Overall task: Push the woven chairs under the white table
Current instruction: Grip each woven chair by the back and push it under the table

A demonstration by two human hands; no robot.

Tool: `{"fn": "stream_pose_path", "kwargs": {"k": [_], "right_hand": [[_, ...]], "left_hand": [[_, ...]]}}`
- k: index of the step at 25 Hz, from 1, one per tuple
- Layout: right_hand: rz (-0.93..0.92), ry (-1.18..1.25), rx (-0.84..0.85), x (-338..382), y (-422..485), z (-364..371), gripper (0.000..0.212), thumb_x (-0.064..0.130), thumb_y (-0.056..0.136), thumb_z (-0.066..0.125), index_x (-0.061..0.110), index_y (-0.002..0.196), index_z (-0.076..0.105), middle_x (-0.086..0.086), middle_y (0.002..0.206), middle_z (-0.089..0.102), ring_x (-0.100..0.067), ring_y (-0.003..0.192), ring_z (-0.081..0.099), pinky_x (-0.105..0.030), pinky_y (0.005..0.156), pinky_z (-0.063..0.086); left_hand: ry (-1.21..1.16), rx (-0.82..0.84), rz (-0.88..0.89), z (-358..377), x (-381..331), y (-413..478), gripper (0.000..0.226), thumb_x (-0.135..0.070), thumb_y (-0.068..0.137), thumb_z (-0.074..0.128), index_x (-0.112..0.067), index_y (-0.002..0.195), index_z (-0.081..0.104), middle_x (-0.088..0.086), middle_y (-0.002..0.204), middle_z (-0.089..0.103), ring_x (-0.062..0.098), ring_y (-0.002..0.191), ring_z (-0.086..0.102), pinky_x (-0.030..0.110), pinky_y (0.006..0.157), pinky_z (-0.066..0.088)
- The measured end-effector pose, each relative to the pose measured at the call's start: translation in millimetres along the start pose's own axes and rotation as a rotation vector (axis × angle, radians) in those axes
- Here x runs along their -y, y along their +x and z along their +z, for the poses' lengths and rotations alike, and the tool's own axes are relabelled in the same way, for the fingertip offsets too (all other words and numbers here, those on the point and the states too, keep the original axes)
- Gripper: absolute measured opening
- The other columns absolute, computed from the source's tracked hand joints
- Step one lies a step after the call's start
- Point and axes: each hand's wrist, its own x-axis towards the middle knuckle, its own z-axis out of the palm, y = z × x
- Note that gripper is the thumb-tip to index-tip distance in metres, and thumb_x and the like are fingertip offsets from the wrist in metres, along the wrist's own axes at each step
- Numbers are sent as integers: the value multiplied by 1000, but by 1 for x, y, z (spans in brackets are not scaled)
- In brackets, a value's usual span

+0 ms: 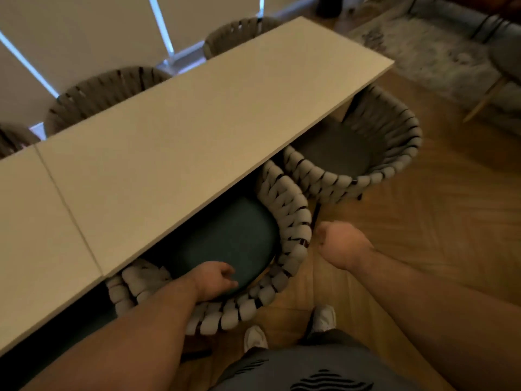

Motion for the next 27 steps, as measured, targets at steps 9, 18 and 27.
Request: {"fn": "stream_pose_path", "kwargs": {"k": [9, 18, 27], "right_hand": [[144, 128, -220, -115, -24, -74, 39, 35, 94, 66, 22, 131, 61, -3, 122, 66, -22, 114, 62, -33, 91, 51], [81, 138, -242, -298, -21, -131, 44, 37, 92, 66, 28, 135, 59, 2, 126, 62, -18, 114, 61, -31, 92, 52], [38, 183, -168, -394, 18, -155, 51, 39, 94, 68, 32, 143, 54, 5, 135, 58, -15, 119, 58, -28, 94, 51]], "left_hand": [[21, -336, 239, -33, -165, 19, 58, -44, 93, 69, -32, 147, 53, -9, 140, 61, 12, 127, 58, 30, 107, 46], [-32, -422, 154, 20, -346, 52, 61, -46, 94, 68, -36, 150, 46, -8, 141, 57, 10, 122, 59, 28, 96, 53], [-20, -383, 62, 26, -435, 90, 64, -51, 90, 69, -39, 148, 46, -13, 143, 56, 8, 125, 56, 37, 103, 53]]}}
